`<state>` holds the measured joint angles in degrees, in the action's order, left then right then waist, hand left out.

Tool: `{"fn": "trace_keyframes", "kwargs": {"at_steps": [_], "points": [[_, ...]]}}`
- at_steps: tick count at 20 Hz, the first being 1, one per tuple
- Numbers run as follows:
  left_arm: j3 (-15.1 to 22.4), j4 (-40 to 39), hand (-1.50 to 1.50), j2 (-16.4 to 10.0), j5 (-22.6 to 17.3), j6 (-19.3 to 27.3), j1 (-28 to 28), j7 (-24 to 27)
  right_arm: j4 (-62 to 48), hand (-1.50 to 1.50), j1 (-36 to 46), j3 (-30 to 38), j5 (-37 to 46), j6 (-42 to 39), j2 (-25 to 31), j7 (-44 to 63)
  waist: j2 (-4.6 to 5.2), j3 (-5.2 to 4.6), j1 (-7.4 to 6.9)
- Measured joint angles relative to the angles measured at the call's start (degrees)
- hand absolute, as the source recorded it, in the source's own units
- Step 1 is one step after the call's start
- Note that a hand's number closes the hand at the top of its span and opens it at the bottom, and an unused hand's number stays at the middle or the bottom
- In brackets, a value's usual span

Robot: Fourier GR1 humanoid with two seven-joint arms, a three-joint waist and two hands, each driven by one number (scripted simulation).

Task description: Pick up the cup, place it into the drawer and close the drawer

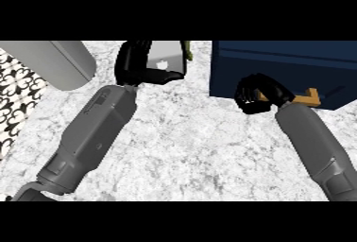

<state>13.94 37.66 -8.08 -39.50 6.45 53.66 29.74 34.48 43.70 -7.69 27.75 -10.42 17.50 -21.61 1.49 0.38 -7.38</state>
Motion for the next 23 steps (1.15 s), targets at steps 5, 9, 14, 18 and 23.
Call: {"fn": "trace_keyframes", "kwargs": {"at_steps": [5, 9, 14, 18, 23], "points": [[0.42, 1.96, -1.50, -1.61, 0.14, -1.76, -2.14, -0.35, -3.20, 1.50, 1.47, 2.62, -2.49, -1.36, 0.21, -2.42, 0.04, 0.19, -0.80], [0.56, 2.99, -1.50, -2.79, 0.04, -3.06, -2.86, -1.18, -3.61, 1.50, 1.50, 3.88, -4.59, -4.46, 0.92, -3.20, 0.14, 0.33, -1.48], [0.79, 4.07, -1.50, -3.55, -0.13, -4.67, -3.86, -1.63, -3.19, 1.50, 1.13, 4.76, -6.71, -8.37, 1.98, -3.68, 0.34, 0.53, -2.21], [1.13, 4.85, -1.50, -3.50, -0.28, -5.88, -4.99, -1.63, -2.41, 1.50, 0.63, 5.27, -8.25, -11.19, 2.78, -3.70, 0.55, 0.67, -2.74], [1.03, 5.42, -1.50, -4.20, -0.58, -7.07, -5.97, -1.73, -1.27, 1.50, -0.09, 5.69, -9.90, -14.69, 3.87, -3.82, 0.87, 0.78, -3.39]]}}
